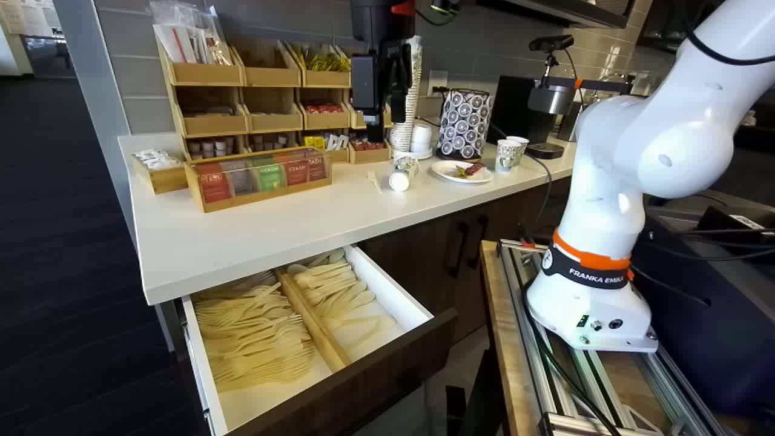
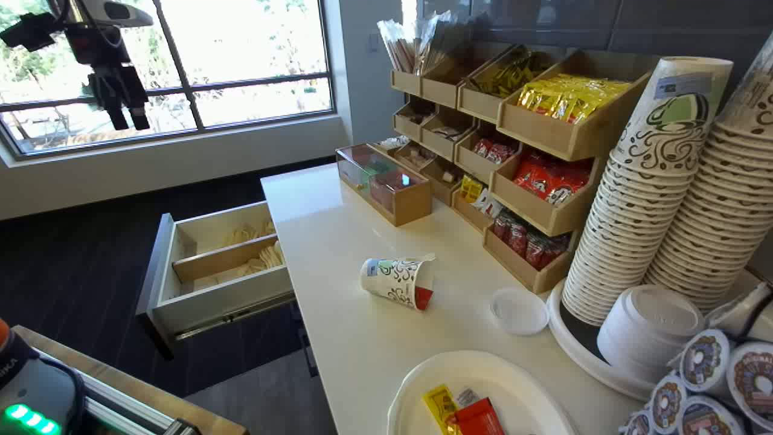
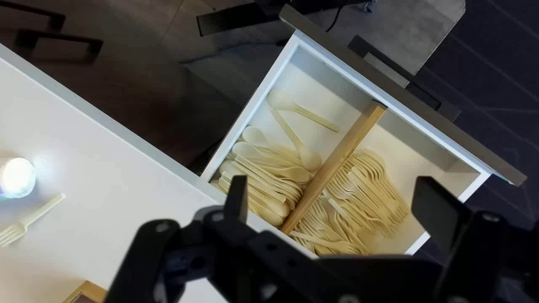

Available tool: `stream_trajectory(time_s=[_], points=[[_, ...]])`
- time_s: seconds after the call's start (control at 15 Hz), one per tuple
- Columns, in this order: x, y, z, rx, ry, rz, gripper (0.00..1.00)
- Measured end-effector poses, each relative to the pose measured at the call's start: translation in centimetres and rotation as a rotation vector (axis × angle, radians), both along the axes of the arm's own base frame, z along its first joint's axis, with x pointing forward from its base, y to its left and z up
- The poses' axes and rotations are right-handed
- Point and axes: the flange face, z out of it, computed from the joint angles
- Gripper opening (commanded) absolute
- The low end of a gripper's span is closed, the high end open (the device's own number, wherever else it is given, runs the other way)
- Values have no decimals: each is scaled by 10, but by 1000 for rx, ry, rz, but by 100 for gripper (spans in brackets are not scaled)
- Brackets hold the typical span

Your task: Close the open drawer fully

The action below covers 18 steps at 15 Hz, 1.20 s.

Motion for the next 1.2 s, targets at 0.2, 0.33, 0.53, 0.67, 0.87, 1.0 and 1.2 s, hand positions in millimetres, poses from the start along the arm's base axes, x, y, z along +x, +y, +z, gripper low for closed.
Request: stream_trajectory(time_s=[0.2,0.33,0.53,0.67,0.87,1.0,1.2], points=[[0,0,0,0,0,0,100],[0,0,0,0,0,0,100],[0,0,0,0,0,0,100],[0,0,0,0,0,0,100],[0,0,-1,2,-5,-31,100],[-3,4,-11,-5,5,-126,100],[-10,17,-40,-1,10,-291,100]])
